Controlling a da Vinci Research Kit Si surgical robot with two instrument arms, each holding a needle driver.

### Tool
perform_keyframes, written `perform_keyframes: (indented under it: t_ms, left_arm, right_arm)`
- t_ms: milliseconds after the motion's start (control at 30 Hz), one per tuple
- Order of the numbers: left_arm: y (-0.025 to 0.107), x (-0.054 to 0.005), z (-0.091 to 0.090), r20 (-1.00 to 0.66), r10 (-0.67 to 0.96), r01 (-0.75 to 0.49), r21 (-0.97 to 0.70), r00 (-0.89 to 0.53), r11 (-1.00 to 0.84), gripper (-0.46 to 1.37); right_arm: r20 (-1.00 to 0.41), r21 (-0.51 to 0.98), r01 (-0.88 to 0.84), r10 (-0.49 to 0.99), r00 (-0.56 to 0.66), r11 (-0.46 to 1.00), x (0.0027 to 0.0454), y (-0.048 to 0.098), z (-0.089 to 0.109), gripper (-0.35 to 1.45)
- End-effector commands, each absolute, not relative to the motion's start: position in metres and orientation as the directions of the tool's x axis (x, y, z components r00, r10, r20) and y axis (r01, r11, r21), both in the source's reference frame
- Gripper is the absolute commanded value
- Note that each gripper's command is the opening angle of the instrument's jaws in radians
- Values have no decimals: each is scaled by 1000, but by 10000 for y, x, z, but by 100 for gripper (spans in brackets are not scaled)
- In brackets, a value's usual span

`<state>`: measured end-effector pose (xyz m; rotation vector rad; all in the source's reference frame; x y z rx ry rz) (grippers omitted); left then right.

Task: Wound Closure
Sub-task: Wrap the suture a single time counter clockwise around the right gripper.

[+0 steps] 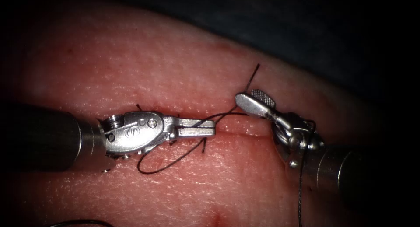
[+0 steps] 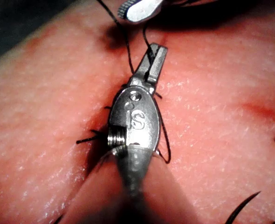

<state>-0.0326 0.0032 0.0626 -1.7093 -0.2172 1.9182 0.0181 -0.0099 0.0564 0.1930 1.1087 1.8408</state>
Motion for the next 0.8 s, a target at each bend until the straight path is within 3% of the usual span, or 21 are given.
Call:
perform_keyframes:
  t_ms: [33,533,800]
  left_arm:
    - [33,-326,626,-865,500,-292,-470,-35,-833,-35]
    - [37,-326,625,-864,503,-298,-472,-34,-830,-35]
    - [51,-323,619,-867,497,-303,-465,-33,-832,-35]
  right_arm:
    - [-310,759,-636,782,-540,-139,181,-99,563,111]
    - [-327,775,-624,778,-536,-105,175,-104,529,114]
    - [-402,787,-614,810,-426,68,178,-114,513,112]
